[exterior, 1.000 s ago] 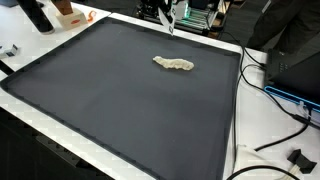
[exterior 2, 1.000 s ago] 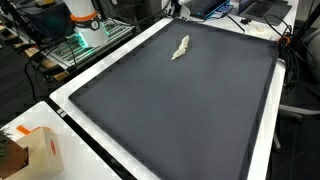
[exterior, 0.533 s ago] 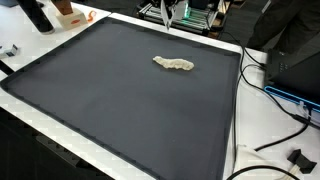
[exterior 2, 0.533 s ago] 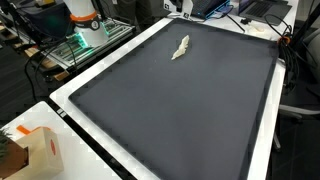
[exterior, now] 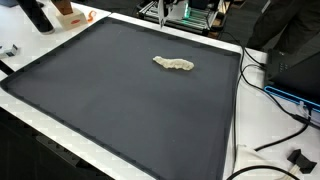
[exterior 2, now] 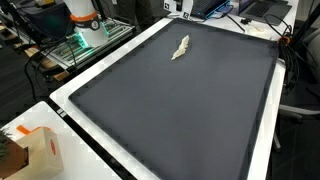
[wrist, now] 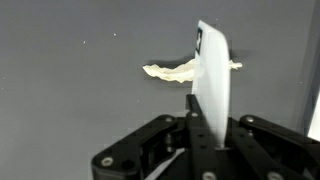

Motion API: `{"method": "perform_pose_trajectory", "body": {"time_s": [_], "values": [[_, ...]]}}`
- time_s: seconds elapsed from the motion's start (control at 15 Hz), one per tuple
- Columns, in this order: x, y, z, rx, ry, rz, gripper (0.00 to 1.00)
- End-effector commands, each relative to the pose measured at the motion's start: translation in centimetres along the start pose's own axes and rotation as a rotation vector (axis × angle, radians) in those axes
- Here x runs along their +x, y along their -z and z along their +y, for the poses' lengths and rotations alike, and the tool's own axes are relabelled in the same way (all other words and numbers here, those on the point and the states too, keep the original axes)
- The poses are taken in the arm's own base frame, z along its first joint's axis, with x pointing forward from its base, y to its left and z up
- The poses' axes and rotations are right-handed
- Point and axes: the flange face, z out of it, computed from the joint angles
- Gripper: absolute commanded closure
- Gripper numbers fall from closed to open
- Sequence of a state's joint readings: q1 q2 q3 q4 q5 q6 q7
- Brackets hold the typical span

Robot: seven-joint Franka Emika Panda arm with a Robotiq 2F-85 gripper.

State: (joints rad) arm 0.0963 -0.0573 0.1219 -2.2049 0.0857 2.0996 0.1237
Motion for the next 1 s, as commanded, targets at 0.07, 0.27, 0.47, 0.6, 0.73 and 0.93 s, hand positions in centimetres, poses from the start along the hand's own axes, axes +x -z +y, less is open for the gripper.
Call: {"method": "perform_pose_trajectory", "body": {"time_s": [0.07, 0.27, 0.47, 0.6, 0.73, 0.93], "values": [[-0.1, 0.3, -0.2, -0.035, -0.006, 0.01, 0.96], [-0.2, 0.6, -0.3, -0.052, -0.007, 0.018, 0.96], [-0.2, 0.7, -0.3, -0.053, -0.007, 0.019, 0.96], [-0.2, 0.7, -0.3, -0.053, -0.007, 0.019, 0.96], [0.0, 0.0, -0.2, -0.055, -0.004, 0.021, 0.99], [0.2, -2.1, -0.5, -0.061, 0.016, 0.015, 0.99]]}}
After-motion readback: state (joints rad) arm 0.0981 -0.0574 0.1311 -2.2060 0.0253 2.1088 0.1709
